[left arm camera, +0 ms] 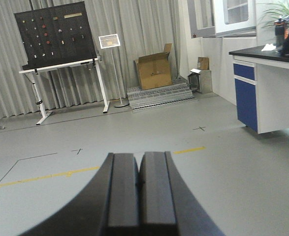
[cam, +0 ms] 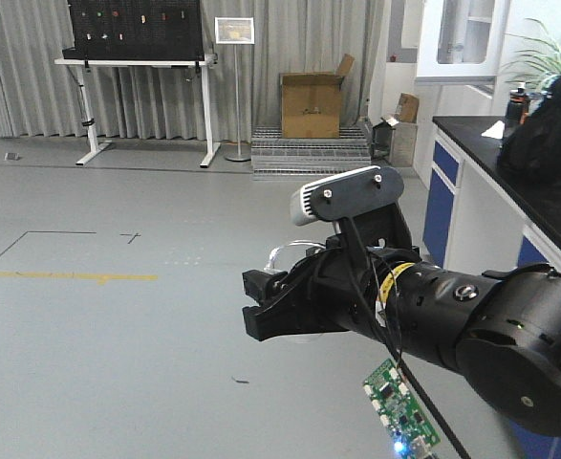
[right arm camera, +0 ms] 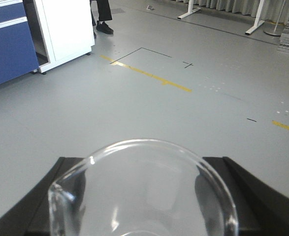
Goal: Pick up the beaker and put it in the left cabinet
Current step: 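Hold the beaker in the right gripper while driving to the cabinet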
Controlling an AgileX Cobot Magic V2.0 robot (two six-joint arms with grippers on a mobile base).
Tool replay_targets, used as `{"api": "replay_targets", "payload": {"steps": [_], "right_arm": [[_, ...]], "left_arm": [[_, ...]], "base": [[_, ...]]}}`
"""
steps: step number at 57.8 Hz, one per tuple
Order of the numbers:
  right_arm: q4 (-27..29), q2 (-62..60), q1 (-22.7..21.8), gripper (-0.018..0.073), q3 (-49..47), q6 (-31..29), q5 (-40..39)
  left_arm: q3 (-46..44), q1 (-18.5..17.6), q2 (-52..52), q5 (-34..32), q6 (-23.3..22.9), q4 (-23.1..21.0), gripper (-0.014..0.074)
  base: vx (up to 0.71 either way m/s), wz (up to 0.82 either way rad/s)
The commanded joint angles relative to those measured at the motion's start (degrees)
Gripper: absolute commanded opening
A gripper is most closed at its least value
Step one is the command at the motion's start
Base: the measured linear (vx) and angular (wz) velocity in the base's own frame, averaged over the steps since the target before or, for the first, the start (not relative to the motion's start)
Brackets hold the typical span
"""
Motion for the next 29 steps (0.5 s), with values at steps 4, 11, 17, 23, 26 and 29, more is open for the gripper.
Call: {"api": "replay_targets", "payload": {"steps": [4,11,17,23,26,29], "right_arm": [[-0.47,-2.17,-0.20,-0.0004,-2.18,0.07,-4.55],[-0.47,-2.17,-0.20,-0.0004,-2.18,0.07,-4.55],[-0.47,-2.17,-0.20,-0.0004,-2.18,0.07,-4.55],[-0.47,-2.17,-0.20,-0.0004,-2.18,0.07,-4.55],[-0.47,-2.17,-0.20,-0.0004,-2.18,0.07,-4.55],[-0.47,-2.17,-0.20,-0.0004,-2.18,0.07,-4.55]], "left_arm": [[0.90,-0.03,-1.06,-4.28,-0.15,-0.18,0.0001],[0.90,-0.03,-1.06,-4.28,-0.15,-0.18,0.0001],[0.90,-0.03,-1.06,-4.28,-0.15,-0.18,0.0001],[0.90,-0.03,-1.06,-4.28,-0.15,-0.18,0.0001],[0.90,-0.03,-1.06,-4.28,-0.15,-0.18,0.0001],[0.90,-0.03,-1.06,-4.28,-0.15,-0.18,0.0001]], "base": [[0.63,0.06],[0.64,0.03],[0.65,0.01],[0.66,-0.02],[0.66,-0.02],[0.67,-0.02]]}}
